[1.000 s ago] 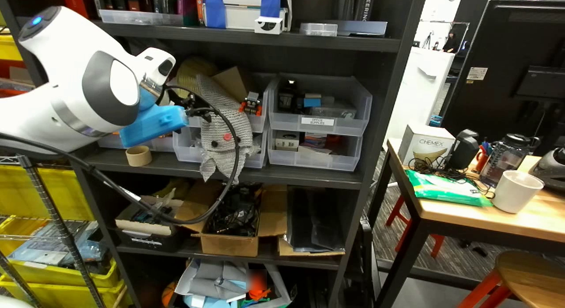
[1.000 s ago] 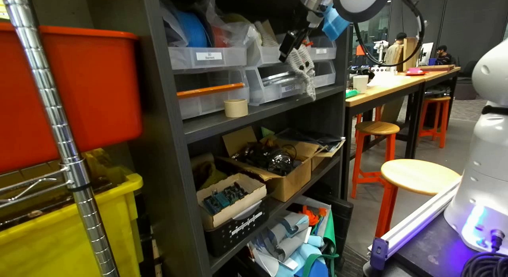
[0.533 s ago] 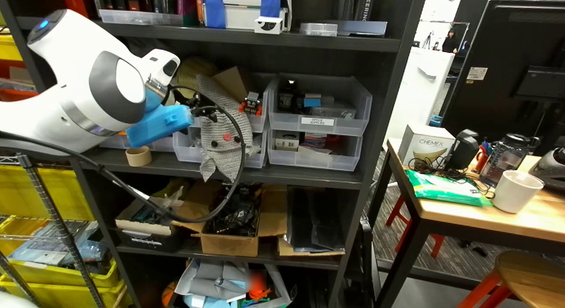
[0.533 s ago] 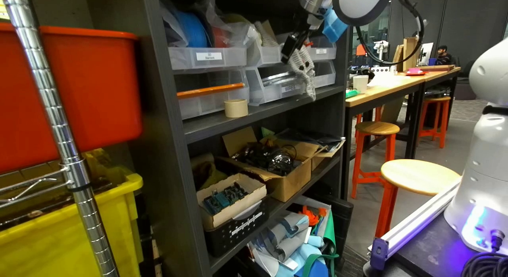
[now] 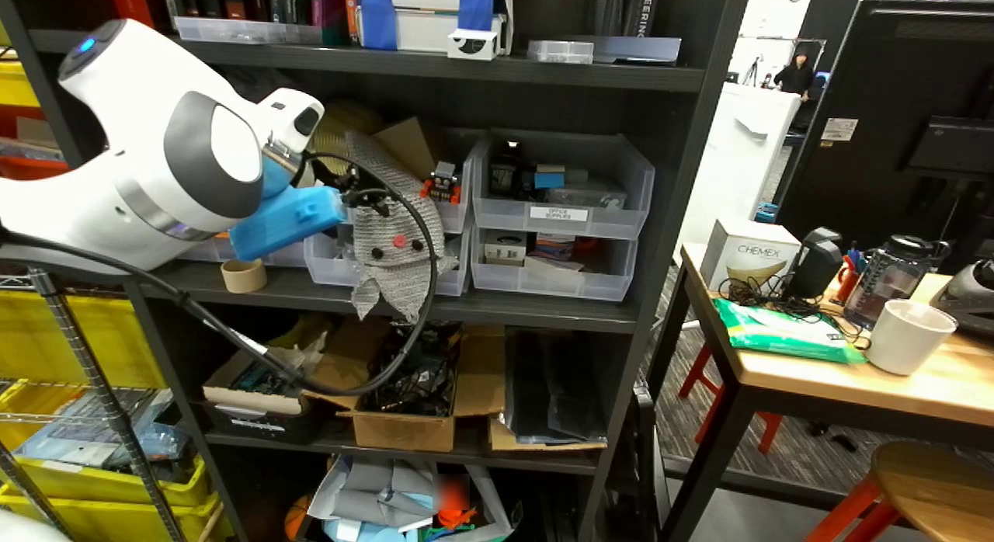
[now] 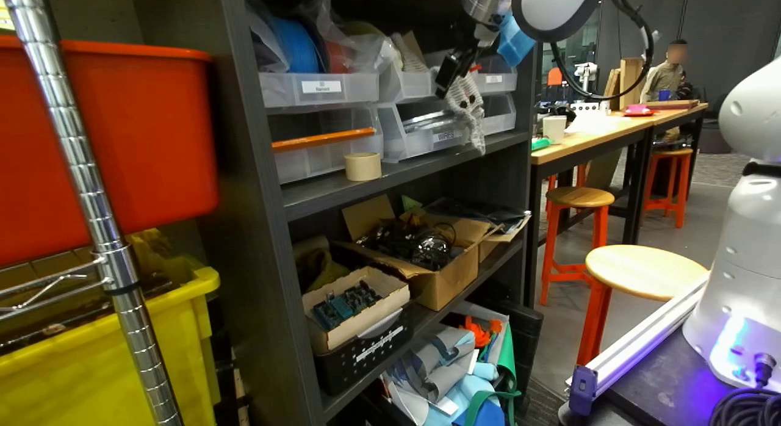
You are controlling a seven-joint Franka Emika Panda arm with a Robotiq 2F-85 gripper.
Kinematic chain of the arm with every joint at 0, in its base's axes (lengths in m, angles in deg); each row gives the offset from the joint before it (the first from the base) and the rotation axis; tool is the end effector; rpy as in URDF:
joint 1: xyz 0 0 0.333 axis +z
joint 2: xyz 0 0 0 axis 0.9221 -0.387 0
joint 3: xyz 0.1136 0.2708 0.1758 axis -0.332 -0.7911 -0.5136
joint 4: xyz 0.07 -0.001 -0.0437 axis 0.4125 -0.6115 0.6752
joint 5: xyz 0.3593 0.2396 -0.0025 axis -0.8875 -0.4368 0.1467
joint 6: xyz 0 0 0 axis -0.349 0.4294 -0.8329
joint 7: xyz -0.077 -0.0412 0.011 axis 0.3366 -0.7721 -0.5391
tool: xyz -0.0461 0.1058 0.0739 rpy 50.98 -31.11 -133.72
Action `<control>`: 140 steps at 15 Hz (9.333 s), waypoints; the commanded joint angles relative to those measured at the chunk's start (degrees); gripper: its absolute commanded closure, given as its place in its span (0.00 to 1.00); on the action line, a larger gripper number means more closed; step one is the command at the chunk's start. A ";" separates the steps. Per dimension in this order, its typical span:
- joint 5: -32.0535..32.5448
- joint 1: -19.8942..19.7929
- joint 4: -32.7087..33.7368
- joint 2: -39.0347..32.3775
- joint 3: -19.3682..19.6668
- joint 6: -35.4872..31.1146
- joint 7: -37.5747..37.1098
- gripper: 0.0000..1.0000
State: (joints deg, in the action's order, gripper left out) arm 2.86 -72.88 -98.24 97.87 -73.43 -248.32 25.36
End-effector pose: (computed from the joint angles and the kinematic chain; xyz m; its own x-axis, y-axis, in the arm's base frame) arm 0.4155 0.1337 0.4900 0.6273 0.4943 0.6018 0.2617 -0.8616 0.4349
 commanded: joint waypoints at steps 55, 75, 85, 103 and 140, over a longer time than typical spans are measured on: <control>-15.38 -18.63 -5.08 38.35 -15.74 -3.79 -30.66 0.98; 7.14 -14.98 -2.63 45.95 -8.69 -12.16 -36.91 0.98; 22.52 -4.61 5.44 46.00 -9.45 -10.54 -37.39 0.98; -4.11 -7.27 15.58 45.00 -21.52 -9.36 -11.19 0.98; 5.14 -26.98 57.62 -1.72 -36.74 15.88 3.38 0.57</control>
State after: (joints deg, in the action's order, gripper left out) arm 5.79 -104.05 -39.99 99.56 -109.97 -234.75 26.79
